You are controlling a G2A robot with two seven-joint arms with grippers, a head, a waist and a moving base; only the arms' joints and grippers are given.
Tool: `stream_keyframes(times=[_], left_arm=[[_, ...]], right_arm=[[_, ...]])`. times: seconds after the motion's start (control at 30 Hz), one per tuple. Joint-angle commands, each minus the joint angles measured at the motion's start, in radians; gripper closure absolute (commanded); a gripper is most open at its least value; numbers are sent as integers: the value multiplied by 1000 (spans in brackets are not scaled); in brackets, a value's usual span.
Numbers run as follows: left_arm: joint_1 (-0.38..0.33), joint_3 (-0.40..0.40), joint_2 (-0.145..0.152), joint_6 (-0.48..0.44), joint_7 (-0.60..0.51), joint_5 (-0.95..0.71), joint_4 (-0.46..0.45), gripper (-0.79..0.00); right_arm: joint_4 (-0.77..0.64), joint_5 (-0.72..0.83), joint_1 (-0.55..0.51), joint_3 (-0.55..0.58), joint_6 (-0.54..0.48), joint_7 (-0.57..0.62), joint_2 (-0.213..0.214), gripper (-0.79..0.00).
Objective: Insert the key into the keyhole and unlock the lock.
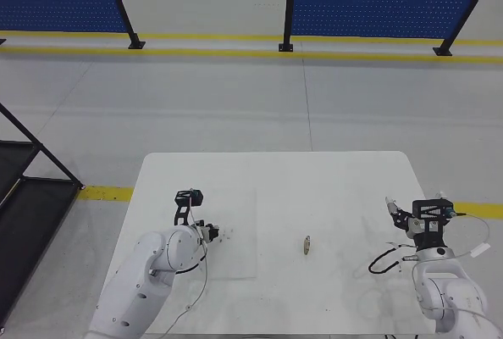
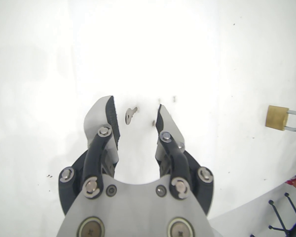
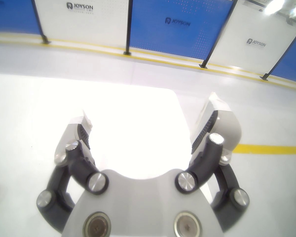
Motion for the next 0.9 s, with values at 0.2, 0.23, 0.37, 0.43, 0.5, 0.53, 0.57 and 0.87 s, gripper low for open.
stream_keyframes(times=[0.2,0.23,0.37,0.43,0.5,0.53,0.57,0.87], left_arm=[[8,-4,1,-2,-3,6,-1,-271],[9,-4,1,-2,-3,6,-2,-271],[14,-5,1,-6,-4,8,-7,-222],[16,-4,1,-7,-6,9,-8,-160],[16,-2,1,-10,-10,10,-9,-139],[16,-3,1,-10,-11,13,-7,-108],[16,-3,1,-10,-12,13,-6,-55],[25,-5,2,-8,-18,27,-41,0]], right_arm=[[0,0,0,0,0,0,0,-785],[0,0,0,0,0,0,0,-785],[0,0,0,0,0,0,0,-785],[0,0,0,0,0,0,0,-785],[0,0,0,0,0,0,0,-785],[0,0,0,0,0,0,0,-785],[0,0,0,0,0,0,0,-785],[0,0,0,0,0,0,0,-785]])
